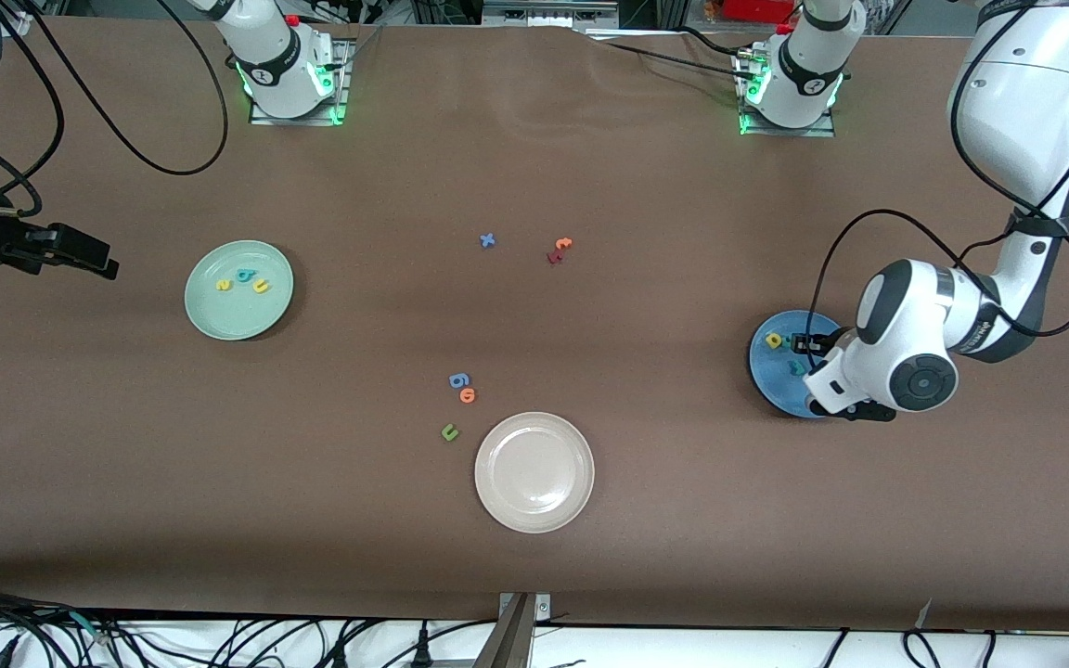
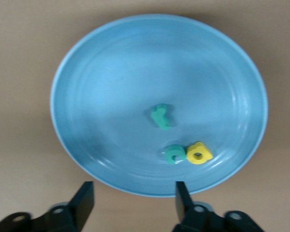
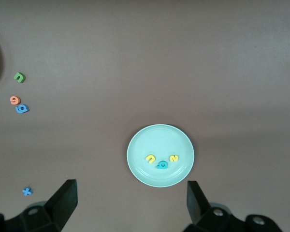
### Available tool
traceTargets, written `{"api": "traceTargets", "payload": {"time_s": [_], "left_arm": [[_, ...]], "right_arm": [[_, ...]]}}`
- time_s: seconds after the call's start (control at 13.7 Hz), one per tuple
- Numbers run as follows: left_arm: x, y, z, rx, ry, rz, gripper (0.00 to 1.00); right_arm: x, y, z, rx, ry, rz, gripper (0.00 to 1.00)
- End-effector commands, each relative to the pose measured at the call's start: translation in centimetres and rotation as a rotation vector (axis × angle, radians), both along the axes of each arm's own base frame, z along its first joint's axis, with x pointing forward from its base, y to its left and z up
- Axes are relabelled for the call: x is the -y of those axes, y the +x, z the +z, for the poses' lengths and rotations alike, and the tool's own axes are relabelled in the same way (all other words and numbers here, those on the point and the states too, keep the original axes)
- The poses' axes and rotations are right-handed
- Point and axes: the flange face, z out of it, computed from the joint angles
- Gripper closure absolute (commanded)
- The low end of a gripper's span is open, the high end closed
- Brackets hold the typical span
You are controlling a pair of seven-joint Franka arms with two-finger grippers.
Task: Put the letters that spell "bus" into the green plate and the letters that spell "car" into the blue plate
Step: 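Release the teal c onto the blue plate with the left gripper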
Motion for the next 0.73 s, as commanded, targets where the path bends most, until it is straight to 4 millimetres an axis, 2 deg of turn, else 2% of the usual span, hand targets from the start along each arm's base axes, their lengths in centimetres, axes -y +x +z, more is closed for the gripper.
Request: {"api": "traceTargets", "payload": {"time_s": [0.0, 0.15, 0.36, 0.66], "left_arm": [[-0.2, 0.1, 3.6, -0.009, 0.015, -0.021, 0.0], [-0.5, 0.5, 7.2, -0.034, 0.022, -0.003, 0.0], [-0.7, 0.5, 13.9, -0.036, 0.052, 0.018, 0.0], [-2.0, 0.2, 21.9, -0.053, -0.011, 0.087, 0.0]], "right_arm": [[0.7, -0.2, -0.1, 0.003, -0.037, 0.018, 0.0], [1.2, -0.6, 0.5, 0.007, -0.035, 0.009, 0.0], [0.9, -1.1, 1.3, 0.009, -0.033, 0.011, 0.0], [1.2, -0.8, 0.7, 0.003, -0.077, 0.018, 0.0]]}}
